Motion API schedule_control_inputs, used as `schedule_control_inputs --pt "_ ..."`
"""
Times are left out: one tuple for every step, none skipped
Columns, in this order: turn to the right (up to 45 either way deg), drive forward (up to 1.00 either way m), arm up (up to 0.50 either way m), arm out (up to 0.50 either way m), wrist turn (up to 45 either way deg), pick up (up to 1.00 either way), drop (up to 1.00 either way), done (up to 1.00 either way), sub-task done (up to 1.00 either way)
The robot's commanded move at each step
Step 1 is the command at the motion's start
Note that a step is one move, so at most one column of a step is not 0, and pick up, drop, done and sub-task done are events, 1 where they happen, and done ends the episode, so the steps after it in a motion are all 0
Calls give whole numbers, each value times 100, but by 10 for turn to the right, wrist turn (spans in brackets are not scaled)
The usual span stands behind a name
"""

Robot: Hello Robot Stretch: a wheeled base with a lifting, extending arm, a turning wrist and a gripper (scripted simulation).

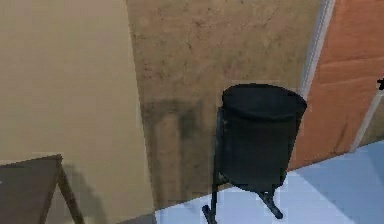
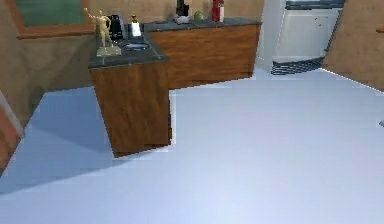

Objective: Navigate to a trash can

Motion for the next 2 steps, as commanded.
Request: schedule_control_inputs --pt "180 0 0 0 0 0 0 0 0" --pt "0 0 0 0 0 0 0 100 0"
